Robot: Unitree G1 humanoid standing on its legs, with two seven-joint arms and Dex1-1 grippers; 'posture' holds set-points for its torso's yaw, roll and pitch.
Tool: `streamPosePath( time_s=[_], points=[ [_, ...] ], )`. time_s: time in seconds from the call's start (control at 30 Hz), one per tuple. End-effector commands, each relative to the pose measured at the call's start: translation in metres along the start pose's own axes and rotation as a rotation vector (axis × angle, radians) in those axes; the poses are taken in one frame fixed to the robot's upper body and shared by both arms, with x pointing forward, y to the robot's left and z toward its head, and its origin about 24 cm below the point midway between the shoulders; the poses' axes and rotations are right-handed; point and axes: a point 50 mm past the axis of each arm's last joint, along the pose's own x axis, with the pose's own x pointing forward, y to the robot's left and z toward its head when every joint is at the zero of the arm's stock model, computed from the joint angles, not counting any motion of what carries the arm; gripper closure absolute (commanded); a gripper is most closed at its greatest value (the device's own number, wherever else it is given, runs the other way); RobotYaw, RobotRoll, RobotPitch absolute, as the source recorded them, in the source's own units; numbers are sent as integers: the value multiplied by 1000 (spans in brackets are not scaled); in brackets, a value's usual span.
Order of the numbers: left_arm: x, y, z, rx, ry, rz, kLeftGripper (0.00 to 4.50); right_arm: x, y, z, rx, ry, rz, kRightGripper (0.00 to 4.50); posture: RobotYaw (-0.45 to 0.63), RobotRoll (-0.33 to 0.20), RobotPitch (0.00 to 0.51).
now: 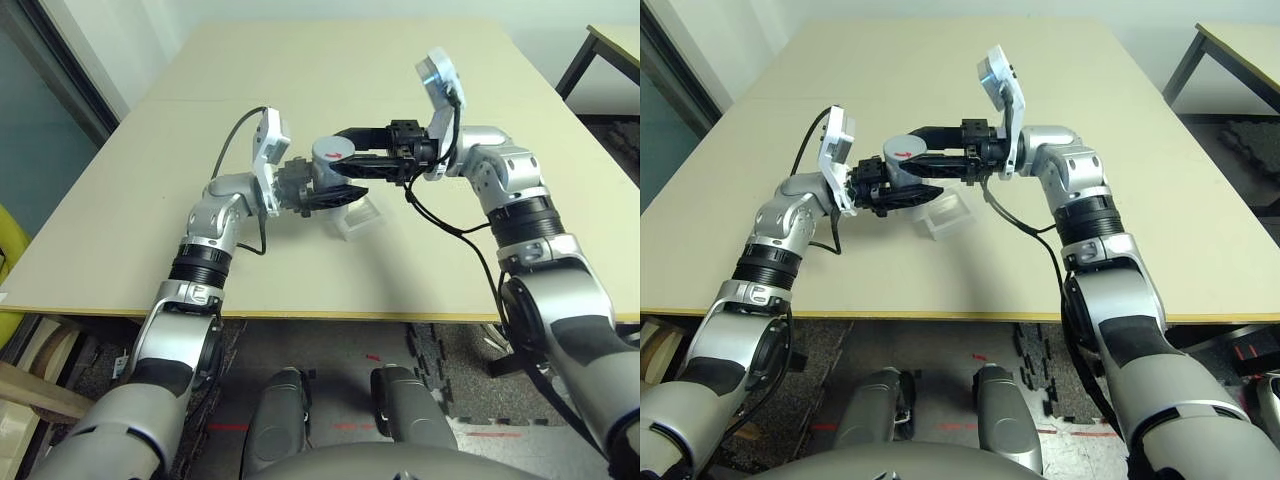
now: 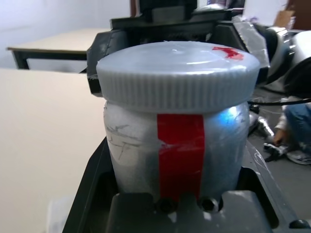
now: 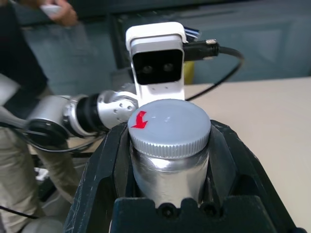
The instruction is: Pour the medicine from the bottle into the box.
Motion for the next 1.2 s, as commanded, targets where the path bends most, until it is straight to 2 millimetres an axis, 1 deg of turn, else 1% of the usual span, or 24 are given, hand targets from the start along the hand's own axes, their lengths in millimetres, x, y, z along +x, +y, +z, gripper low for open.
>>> streamPosePath(
  time_s=[0.03, 0.17, 0.2, 0.3, 0.43, 0.5, 0.57, 0.7, 0.9, 1.07, 1.2],
  points=[
    [-2, -1, -9, -62, 12, 14, 1858, 20, 9, 19, -47, -80, 209, 1941, -165, 0, 64],
    [-3, -3, -12, -52, 49, 17, 1858, 25, 10, 23, -28, -106, 241, 1941, -165, 0, 64],
    [-3, -4, -13, -56, 47, 16, 1858, 25, 10, 23, -24, -113, 247, 1941, -144, 0, 71],
    [-3, -6, -13, -66, 39, 11, 1858, 27, 9, 26, -16, -132, 253, 1941, -144, 0, 74],
    [-2, -9, -14, -75, 37, 3, 1858, 26, 6, 25, -19, -139, 233, 1941, -147, 0, 80],
    [-1, -10, -15, -80, 36, -6, 1858, 24, 2, 25, -21, -153, 197, 1941, -149, 0, 81],
    [0, -11, -14, -82, 35, -13, 1858, 23, -1, 24, -25, -156, 172, 1225, -149, 0, 81],
    [3, -13, -15, -89, 34, -34, 1858, 20, -7, 22, -22, -176, 105, 8, -153, 0, 81],
    [3, -14, -15, -91, 38, -40, 1858, 15, -12, 18, -17, -185, 56, 0, -154, 0, 80],
    [-1, -9, -12, -72, 41, -9, 1858, 11, -12, 17, -23, -178, 41, 0, -154, 0, 80],
    [-4, -4, -9, -46, 39, 21, 1858, 3, -14, 17, -46, -153, -4, 0, -154, 0, 76]
  ],
)
